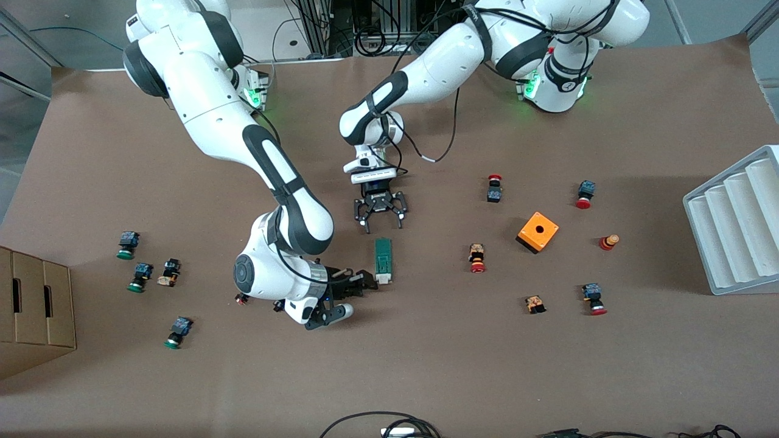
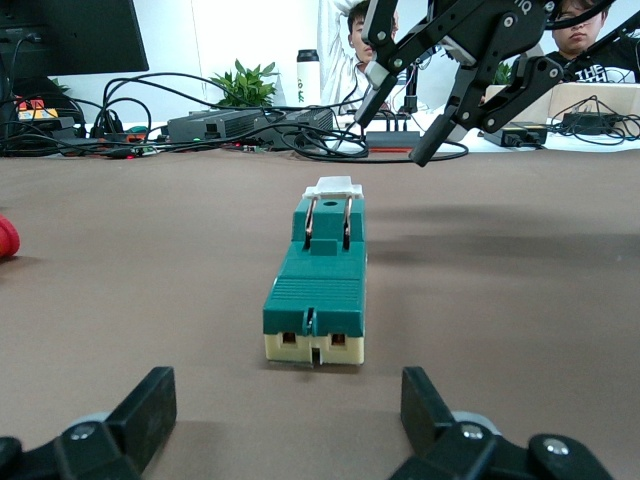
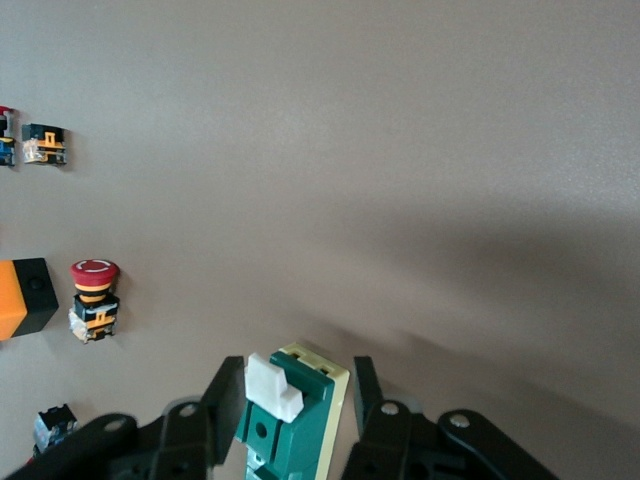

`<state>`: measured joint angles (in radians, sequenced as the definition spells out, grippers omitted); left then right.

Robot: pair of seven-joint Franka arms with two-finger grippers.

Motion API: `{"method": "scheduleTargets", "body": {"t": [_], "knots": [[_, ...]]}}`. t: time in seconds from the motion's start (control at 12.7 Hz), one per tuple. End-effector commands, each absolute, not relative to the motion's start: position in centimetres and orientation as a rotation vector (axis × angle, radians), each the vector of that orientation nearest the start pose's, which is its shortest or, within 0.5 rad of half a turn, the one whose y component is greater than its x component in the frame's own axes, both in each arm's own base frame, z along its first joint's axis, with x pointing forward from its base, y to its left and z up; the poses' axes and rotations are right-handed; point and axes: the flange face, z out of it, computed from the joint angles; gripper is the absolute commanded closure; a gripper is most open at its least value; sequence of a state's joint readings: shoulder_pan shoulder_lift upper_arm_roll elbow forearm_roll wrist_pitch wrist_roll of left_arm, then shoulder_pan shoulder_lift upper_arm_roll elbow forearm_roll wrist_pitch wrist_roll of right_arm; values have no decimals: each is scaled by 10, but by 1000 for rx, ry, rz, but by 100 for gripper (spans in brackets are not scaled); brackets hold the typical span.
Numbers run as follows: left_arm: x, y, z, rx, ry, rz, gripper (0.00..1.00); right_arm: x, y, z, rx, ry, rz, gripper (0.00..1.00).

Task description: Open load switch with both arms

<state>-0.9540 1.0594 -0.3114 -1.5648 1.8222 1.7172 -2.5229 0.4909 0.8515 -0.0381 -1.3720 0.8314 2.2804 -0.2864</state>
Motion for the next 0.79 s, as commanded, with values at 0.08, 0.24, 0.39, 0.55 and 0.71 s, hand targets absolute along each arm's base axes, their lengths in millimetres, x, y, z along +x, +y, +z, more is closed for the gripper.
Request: {"method": "scheduleTargets", "body": {"t": [0.08, 0.24, 0.39, 0.55, 0.71], "knots": [[297, -582, 22, -2419, -151, -1827, 0, 662, 360, 231, -2515, -322, -17, 52], [297, -583, 22, -2421, -151, -1826, 0, 663, 361, 231, -2512, -308, -29, 57], [297, -583, 22, -2421, -151, -1826, 0, 664, 358, 225, -2518, -278, -24, 56], [297, -583, 22, -2421, -152, -1827, 0, 664, 358, 222, -2520, -223, -27, 56], [297, -583, 22, -2421, -152, -1827, 0, 665, 358, 216, -2460, -114, -12, 55]]}}
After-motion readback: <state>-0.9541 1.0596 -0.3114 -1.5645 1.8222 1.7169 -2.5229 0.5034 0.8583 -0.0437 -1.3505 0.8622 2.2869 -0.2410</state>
